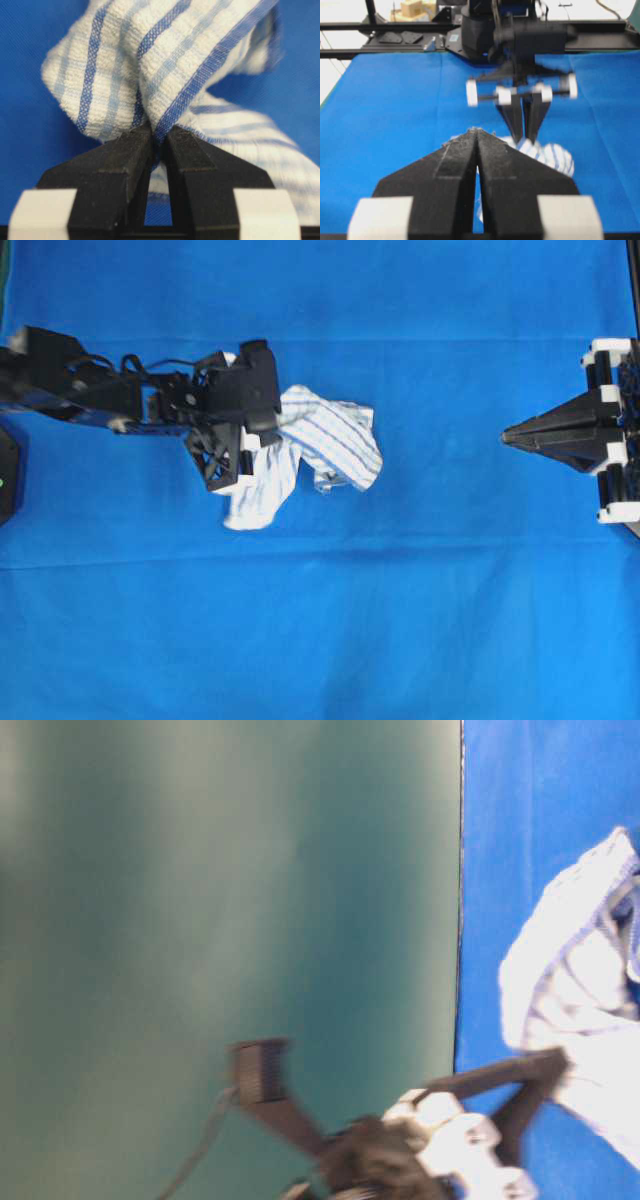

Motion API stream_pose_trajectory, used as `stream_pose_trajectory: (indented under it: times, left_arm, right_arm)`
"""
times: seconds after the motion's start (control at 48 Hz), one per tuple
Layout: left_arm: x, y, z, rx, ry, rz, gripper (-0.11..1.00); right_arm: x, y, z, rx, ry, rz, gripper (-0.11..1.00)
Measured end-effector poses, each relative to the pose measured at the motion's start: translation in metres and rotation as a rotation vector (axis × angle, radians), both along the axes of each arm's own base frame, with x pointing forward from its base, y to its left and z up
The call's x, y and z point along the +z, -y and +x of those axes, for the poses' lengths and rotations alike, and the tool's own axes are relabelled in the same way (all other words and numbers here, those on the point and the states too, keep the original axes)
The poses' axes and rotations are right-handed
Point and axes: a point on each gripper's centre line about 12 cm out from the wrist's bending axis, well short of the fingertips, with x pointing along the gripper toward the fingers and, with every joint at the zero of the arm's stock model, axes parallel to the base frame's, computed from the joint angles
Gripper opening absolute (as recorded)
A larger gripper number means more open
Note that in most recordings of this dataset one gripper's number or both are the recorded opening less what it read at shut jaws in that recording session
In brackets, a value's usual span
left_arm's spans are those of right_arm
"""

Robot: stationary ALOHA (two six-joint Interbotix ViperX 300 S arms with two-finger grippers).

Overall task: Hand over the towel.
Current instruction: 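Close the left gripper on the towel's edge, then lift the towel with the left gripper and hold it up, then extend the right gripper to the towel held by the left gripper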

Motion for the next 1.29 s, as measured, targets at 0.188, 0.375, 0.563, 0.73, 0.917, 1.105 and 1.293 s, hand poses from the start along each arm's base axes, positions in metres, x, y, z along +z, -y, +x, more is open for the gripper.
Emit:
stream_pose_trajectory:
  times: [0.188,0.375,0.563,0.73,0.917,1.105,1.293]
  left_arm:
    - [0.056,0.002,-0.01,-0.002,0.116,0.015,0.05]
    - [0.126,0.008,-0.028,-0.012,0.32,0.04,0.05]
    - [0.186,0.027,-0.054,-0.078,0.573,0.099,0.05]
    - [0.202,0.048,-0.077,-0.149,0.688,0.122,0.05]
    - [0.205,0.052,-0.085,-0.16,0.712,0.119,0.05]
    - [0.199,0.052,-0.08,-0.161,0.691,0.118,0.05]
    - [0.196,0.052,-0.076,-0.161,0.678,0.115,0.05]
  right_arm:
    - [0.0,0.0,0.0,0.0,0.0,0.0,0.0]
    - [0.0,0.0,-0.001,0.0,0.0,0.0,0.0]
    - [0.0,0.0,-0.001,0.0,0.005,-0.001,0.0]
    - [0.002,0.0,0.0,0.0,0.015,0.0,0.0]
    - [0.004,0.0,0.0,0.0,0.031,0.0,0.0]
    - [0.004,0.0,0.002,0.001,0.037,-0.001,0.0]
    - [0.003,0.0,0.009,0.001,0.049,0.001,0.0]
